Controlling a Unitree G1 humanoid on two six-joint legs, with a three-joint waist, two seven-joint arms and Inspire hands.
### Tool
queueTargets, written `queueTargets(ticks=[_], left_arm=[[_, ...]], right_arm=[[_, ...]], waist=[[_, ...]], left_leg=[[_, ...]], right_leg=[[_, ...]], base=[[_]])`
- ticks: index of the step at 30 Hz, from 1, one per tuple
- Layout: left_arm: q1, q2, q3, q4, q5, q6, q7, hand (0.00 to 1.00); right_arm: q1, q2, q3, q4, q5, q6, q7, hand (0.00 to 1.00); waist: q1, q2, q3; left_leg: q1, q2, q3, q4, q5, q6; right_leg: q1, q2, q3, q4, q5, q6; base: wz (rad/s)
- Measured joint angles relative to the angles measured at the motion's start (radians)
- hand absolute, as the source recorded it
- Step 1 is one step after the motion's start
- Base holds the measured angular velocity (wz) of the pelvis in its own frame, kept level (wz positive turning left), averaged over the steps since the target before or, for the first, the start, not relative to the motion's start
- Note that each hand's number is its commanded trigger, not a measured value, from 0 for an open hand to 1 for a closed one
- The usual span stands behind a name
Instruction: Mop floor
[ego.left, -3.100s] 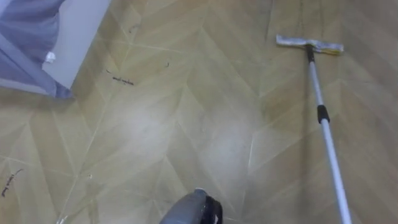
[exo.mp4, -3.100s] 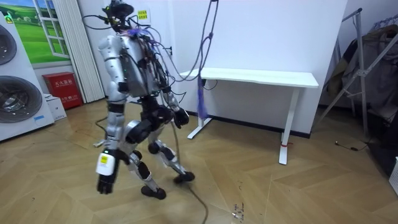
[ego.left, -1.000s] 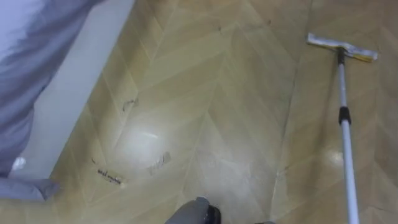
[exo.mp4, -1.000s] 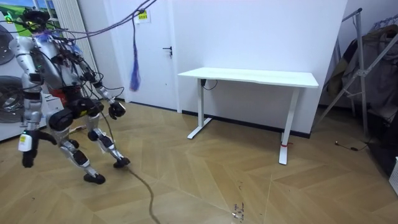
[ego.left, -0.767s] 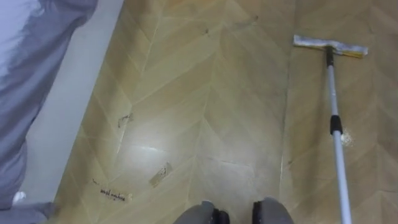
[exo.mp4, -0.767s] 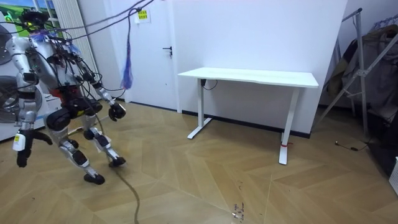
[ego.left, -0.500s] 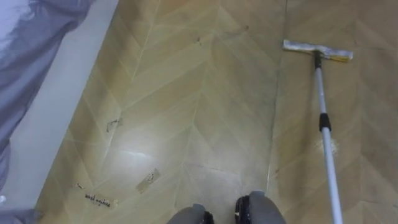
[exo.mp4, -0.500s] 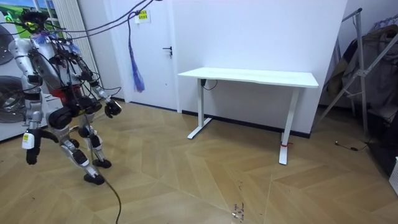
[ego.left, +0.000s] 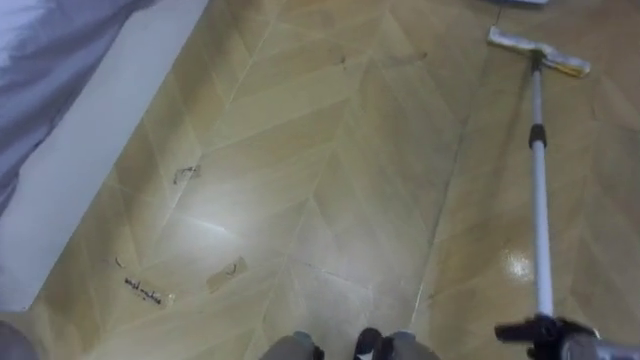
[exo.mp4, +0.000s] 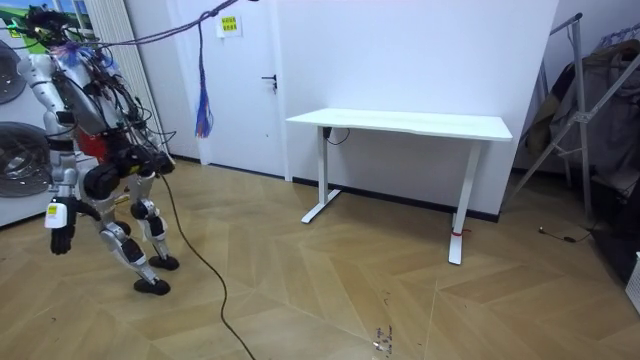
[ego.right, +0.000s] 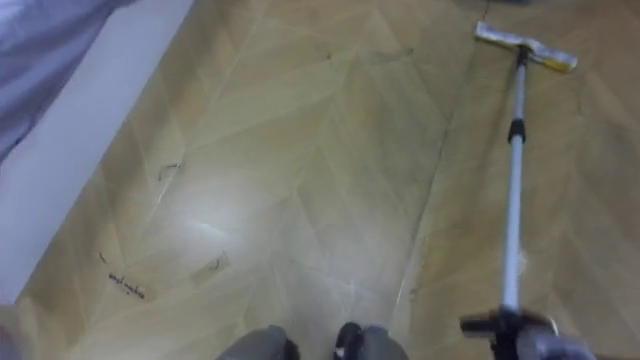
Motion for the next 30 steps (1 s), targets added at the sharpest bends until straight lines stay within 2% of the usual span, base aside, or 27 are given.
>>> queueTargets(ticks=[1, 4, 5, 7, 11, 13, 19, 20, 22, 26, 30], left_arm=[[0.002, -0.004, 0.008, 0.015, 0.011, 0.000, -0.003, 0.00], [0.007, -0.008, 0.045, 0.022, 0.030, 0.000, -0.005, 0.00], [0.008, -0.008, 0.058, 0.037, 0.036, -0.005, -0.003, 0.00], [0.006, -0.011, 0.082, 0.064, 0.036, -0.010, -0.004, 0.00], [0.022, -0.013, 0.093, 0.096, 0.087, -0.027, -0.007, 0.00], [0.045, -0.022, 0.127, 0.093, 0.105, -0.025, -0.008, 0.00], [0.082, -0.028, 0.163, 0.096, 0.106, -0.005, -0.014, 0.00], [0.083, -0.029, 0.164, 0.101, 0.109, -0.001, -0.015, 0.00], [0.085, -0.033, 0.169, 0.115, 0.144, 0.002, -0.033, 0.00], [0.086, -0.037, 0.206, 0.115, 0.185, 0.016, -0.045, 0.00], [0.092, -0.041, 0.234, 0.115, 0.194, 0.021, -0.055, 0.00]], right_arm=[[0.050, 0.013, 0.001, 0.013, -0.033, -0.001, -0.004, 1.00], [0.131, 0.049, -0.001, 0.025, -0.083, 0.003, -0.012, 1.00], [0.158, 0.068, -0.002, 0.026, -0.106, 0.002, -0.011, 1.00], [0.199, 0.100, -0.003, 0.025, -0.141, 0.000, -0.006, 1.00], [0.230, 0.122, -0.013, 0.021, -0.192, 0.000, 0.003, 1.00], [0.245, 0.144, -0.041, 0.016, -0.238, 0.007, 0.005, 1.00], [0.262, 0.176, -0.060, -0.017, -0.292, 0.040, 0.023, 1.00], [0.261, 0.179, -0.065, -0.018, -0.309, 0.040, 0.027, 1.00], [0.263, 0.180, -0.084, -0.018, -0.346, 0.049, 0.031, 1.00], [0.266, 0.183, -0.111, -0.018, -0.365, 0.057, 0.041, 1.00], [0.267, 0.189, -0.129, -0.018, -0.382, 0.057, 0.047, 1.00]], waist=[[-0.012, 0.010, -0.0054], [-0.044, 0.009, -0.0076], [-0.069, 0.004, -0.0065], [-0.112, 0.003, -0.0097], [-0.123, -0.009, -0.0163], [-0.133, -0.029, -0.0205], [-0.147, -0.060, -0.0238], [-0.147, -0.063, -0.0219], [-0.147, -0.064, -0.0171], [-0.149, -0.060, -0.0174], [-0.148, -0.044, -0.0183]], left_leg=[[0.051, 0.001, 0.000, -0.048, 0.013, 0.001], [0.159, -0.001, 0.007, -0.161, 0.047, 0.001], [0.210, -0.002, 0.008, -0.217, 0.066, 0.000], [0.309, 0.000, 0.008, -0.317, 0.096, -0.006], [0.443, 0.003, 0.042, -0.427, 0.129, -0.014], [0.515, 0.007, 0.054, -0.471, 0.151, -0.023], [0.603, 0.023, 0.059, -0.503, 0.155, -0.026], [0.617, 0.024, 0.060, -0.504, 0.155, -0.026], [0.651, 0.029, 0.060, -0.519, 0.155, -0.026], [0.686, 0.037, 0.060, -0.546, 0.155, -0.026], [0.711, 0.038, 0.061, -0.553, 0.155, -0.026]], right_leg=[[0.048, 0.001, 0.000, -0.039, 0.007, 0.002], [0.137, -0.001, 0.008, -0.110, 0.018, 0.005], [0.177, 0.000, 0.011, -0.144, 0.025, 0.005], [0.257, 0.007, 0.015, -0.205, 0.034, 0.005], [0.346, 0.033, 0.061, -0.258, 0.038, 0.001], [0.408, 0.041, 0.070, -0.293, 0.039, -0.001], [0.495, 0.064, 0.083, -0.342, 0.041, -0.005], [0.508, 0.066, 0.089, -0.346, 0.041, -0.006], [0.547, 0.072, 0.092, -0.366, 0.044, -0.005], [0.573, 0.079, 0.100, -0.376, 0.045, -0.004], [0.593, 0.083, 0.110, -0.377, 0.046, -0.003]], base=[[0.00], [0.00], [-0.05], [-0.05], [-0.34], [-0.15], [-0.06], [-0.10], [-0.07], [-0.05], [-0.07]])
